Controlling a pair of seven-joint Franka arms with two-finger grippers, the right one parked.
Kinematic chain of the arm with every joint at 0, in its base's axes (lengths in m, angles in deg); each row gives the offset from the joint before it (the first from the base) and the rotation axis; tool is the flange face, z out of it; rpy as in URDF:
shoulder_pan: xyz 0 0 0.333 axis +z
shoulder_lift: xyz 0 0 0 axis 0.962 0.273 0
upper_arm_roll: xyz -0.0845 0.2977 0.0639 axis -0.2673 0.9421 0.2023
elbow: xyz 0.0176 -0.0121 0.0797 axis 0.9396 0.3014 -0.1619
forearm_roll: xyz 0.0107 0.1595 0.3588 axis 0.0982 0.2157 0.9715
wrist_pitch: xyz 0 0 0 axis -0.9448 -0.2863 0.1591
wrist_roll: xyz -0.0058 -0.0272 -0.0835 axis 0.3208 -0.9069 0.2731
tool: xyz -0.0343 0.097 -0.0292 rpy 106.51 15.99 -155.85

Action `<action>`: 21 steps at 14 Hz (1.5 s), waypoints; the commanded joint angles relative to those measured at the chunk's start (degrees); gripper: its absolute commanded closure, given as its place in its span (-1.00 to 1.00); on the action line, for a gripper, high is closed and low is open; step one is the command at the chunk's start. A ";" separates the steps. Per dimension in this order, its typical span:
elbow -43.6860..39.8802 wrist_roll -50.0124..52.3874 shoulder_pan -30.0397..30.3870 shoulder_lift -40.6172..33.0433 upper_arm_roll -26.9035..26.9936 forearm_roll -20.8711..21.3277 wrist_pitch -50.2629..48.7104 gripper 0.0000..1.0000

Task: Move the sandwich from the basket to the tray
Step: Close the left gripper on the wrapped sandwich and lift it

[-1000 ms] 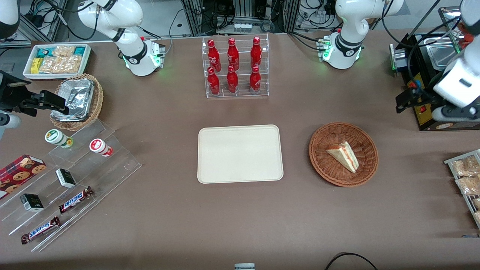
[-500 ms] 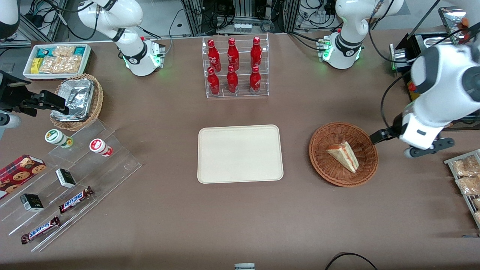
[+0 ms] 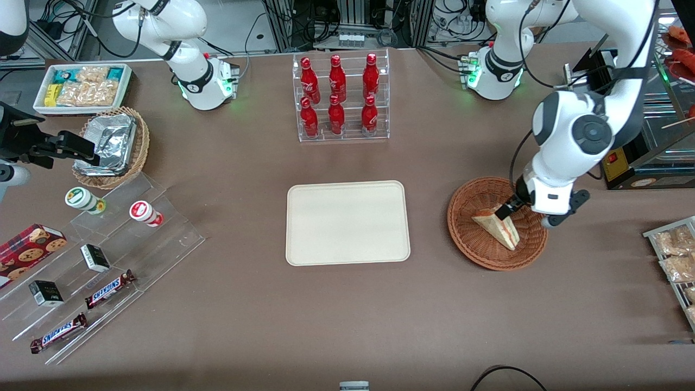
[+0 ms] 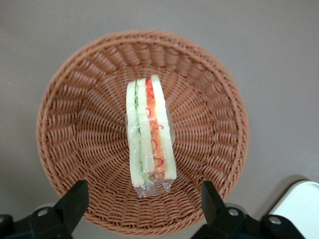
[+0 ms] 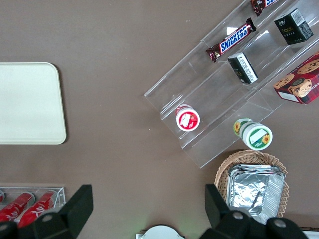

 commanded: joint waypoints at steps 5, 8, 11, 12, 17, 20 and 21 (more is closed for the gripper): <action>0.44 1.56 -0.80 6.32 0.17 0.50 5.13 -1.00; 0.26 1.56 -0.80 8.88 0.26 0.58 8.47 -0.91; -0.09 1.47 -0.36 9.06 0.35 0.58 9.17 0.96; -0.18 1.29 -0.36 9.06 0.43 0.58 9.17 1.00; -4.99 0.59 -0.19 2.13 0.61 0.67 -4.58 1.00; -16.92 0.68 -0.89 1.06 0.17 0.67 -18.20 1.00; -21.14 0.68 -1.50 1.32 -0.44 1.11 -22.08 1.00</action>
